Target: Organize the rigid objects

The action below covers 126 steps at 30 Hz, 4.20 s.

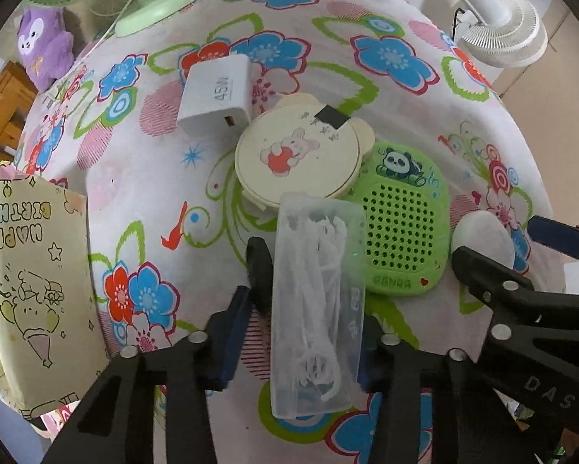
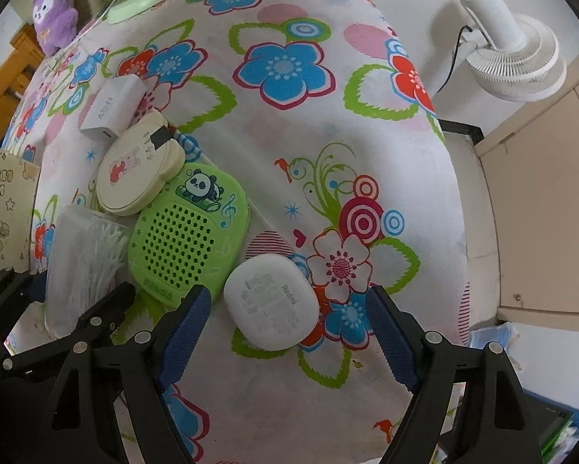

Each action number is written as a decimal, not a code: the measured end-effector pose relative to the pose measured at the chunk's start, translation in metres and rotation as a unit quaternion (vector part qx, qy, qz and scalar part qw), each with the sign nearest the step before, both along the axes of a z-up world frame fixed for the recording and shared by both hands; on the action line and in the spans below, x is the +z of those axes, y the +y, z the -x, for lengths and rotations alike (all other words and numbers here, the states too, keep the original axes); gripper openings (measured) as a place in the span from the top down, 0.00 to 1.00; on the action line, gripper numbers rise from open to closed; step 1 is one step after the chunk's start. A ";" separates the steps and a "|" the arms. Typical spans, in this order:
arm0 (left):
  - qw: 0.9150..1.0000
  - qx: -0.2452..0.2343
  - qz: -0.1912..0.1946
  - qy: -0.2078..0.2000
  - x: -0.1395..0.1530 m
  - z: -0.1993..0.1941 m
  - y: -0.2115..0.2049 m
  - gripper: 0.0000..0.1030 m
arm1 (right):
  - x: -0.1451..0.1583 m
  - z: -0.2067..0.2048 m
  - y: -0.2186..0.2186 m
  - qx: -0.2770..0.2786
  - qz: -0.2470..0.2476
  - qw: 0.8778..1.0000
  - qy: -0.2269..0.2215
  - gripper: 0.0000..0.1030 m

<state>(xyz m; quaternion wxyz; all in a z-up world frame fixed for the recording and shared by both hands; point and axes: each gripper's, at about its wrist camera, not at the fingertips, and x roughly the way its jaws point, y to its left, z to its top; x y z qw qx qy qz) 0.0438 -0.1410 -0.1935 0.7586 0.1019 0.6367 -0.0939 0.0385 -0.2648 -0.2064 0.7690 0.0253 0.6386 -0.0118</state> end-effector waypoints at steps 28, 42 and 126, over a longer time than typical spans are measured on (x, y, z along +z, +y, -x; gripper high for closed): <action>0.999 0.015 0.028 -0.030 0.042 0.000 0.015 0.65 | 0.029 -0.003 0.014 0.017 0.008 0.999 -0.031 0.46; 0.997 0.018 0.034 -0.065 0.096 -0.003 0.040 0.65 | 0.093 -0.005 0.042 0.022 0.006 0.997 -0.071 0.46; 0.998 0.044 0.023 -0.033 0.060 -0.029 0.302 0.64 | 0.087 -0.044 0.331 0.080 0.050 0.994 -0.061 0.46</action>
